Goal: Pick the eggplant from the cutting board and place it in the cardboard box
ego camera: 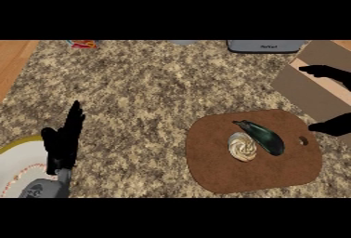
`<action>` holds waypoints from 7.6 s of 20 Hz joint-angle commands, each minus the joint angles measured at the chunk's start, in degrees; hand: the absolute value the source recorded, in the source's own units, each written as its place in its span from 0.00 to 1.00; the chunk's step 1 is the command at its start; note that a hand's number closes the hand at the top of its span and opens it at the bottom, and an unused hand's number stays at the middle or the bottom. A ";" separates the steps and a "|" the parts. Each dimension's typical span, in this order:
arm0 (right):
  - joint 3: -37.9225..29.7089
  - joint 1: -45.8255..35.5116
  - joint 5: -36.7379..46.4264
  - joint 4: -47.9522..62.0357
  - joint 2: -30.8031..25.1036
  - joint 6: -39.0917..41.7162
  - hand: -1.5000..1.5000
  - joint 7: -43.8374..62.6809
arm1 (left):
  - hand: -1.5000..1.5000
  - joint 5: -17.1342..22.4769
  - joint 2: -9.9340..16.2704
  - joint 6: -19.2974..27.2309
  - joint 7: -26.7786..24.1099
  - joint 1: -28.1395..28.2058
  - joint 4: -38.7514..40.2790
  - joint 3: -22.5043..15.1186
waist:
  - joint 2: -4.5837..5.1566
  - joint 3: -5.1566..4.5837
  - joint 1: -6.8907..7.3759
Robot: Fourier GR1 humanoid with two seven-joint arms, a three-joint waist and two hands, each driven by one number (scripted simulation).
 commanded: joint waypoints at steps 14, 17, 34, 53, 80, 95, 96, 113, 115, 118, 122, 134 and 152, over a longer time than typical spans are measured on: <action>9.35 -15.41 4.01 -0.52 8.47 23.19 0.00 27.64 | 0.50 -2.63 -1.60 -1.25 1.54 -2.79 1.40 1.95 | 0.19 0.03 0.56; 8.27 -16.31 2.99 -1.73 10.15 26.97 0.00 34.39 | 0.50 -2.39 -1.61 -2.64 -0.92 1.17 0.28 2.81 | 0.06 0.02 0.38; 9.23 -10.07 9.68 -10.80 24.01 31.70 0.00 53.63 | 0.50 -5.65 -3.42 -4.33 1.79 1.12 -0.70 6.04 | -0.09 0.02 -0.34; 8.00 -6.91 23.29 -2.99 28.42 31.07 0.00 46.53 | 0.50 -10.73 -8.20 -2.75 4.61 0.93 -3.60 6.08 | 0.00 0.07 -0.06; 3.48 -3.31 42.44 10.43 32.97 26.74 0.00 27.83 | 0.50 -12.71 -8.17 -9.22 4.81 -2.74 0.00 14.09 | 0.05 0.06 -0.18; 3.39 -5.52 50.46 15.08 34.75 17.55 1.00 15.04 | 0.50 -14.72 -9.88 -10.34 4.10 -1.67 0.12 14.33 | 0.07 0.05 -0.19; 1.28 -5.68 49.72 14.45 35.57 14.67 1.00 18.35 | 0.50 -15.28 -11.40 -8.72 3.37 -0.03 -1.21 13.15 | 0.05 0.06 -0.22; 5.83 12.00 60.17 -28.53 42.70 6.49 1.00 44.74 | 0.50 -14.34 -10.06 -9.96 6.66 -0.09 -3.28 14.48 | -0.30 0.05 -0.75; 2.37 9.82 57.77 -33.61 40.76 9.27 1.00 43.94 | 0.50 -15.63 -11.31 -9.55 3.98 4.04 -4.55 12.88 | -0.30 0.05 -0.56; 1.21 8.42 58.86 -40.82 41.53 12.12 1.00 48.45 | 0.50 -15.06 -12.13 -9.27 1.73 0.48 0.85 14.35 | -0.16 0.02 -0.91; 0.23 3.81 59.13 -52.07 42.27 22.33 1.00 56.02 | 0.50 -15.51 -10.69 -9.56 2.22 -0.20 0.96 14.96 | -0.25 -0.01 -1.00; -25.90 -3.05 52.34 -39.45 29.50 17.92 1.00 39.80 | 0.50 -15.62 -11.86 -9.95 0.50 2.34 -0.82 14.97 | 0.11 0.07 -0.24; -34.67 -10.50 53.04 15.34 18.51 -12.51 1.00 9.73 | 0.50 -15.06 -10.46 -11.79 6.00 -3.28 -0.87 15.85 | 0.57 0.12 1.04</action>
